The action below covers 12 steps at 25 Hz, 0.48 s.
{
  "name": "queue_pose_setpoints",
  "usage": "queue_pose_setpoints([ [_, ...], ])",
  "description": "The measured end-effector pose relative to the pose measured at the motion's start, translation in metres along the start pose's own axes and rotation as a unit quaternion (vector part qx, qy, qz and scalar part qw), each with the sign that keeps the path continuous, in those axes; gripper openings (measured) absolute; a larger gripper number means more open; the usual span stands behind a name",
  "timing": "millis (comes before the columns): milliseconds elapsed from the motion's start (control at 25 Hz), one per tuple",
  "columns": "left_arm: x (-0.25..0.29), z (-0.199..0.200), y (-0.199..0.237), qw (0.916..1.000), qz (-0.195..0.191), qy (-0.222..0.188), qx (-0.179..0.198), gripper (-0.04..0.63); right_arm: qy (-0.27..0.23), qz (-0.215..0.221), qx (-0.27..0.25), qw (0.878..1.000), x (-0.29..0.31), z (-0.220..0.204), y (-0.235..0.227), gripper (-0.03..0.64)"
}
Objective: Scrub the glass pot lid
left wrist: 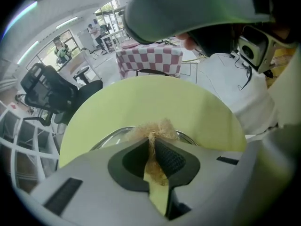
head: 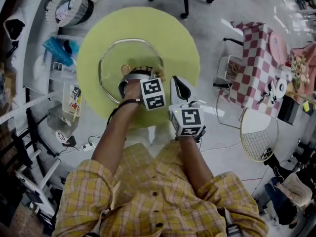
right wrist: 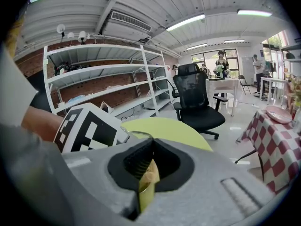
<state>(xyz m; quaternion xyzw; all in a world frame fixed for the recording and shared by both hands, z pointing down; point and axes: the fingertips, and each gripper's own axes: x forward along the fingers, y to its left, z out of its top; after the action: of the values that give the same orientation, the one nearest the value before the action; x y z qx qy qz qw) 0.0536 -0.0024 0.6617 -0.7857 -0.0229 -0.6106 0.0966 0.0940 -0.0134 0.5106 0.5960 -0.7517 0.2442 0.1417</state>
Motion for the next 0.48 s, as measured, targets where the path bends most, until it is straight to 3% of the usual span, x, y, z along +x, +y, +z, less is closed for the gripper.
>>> queue_pose_setpoints([
  [160, 0.0, 0.0, 0.002, 0.9997, -0.017, -0.014, -0.006, 0.041, 0.001, 0.0, -0.001, 1.0, 0.001, -0.001, 0.001, -0.003],
  [480, 0.004, 0.003, 0.015, 0.9991, -0.005, -0.019, -0.038, 0.041, 0.005, 0.0, 0.0, 1.0, 0.004, -0.002, 0.002, -0.003],
])
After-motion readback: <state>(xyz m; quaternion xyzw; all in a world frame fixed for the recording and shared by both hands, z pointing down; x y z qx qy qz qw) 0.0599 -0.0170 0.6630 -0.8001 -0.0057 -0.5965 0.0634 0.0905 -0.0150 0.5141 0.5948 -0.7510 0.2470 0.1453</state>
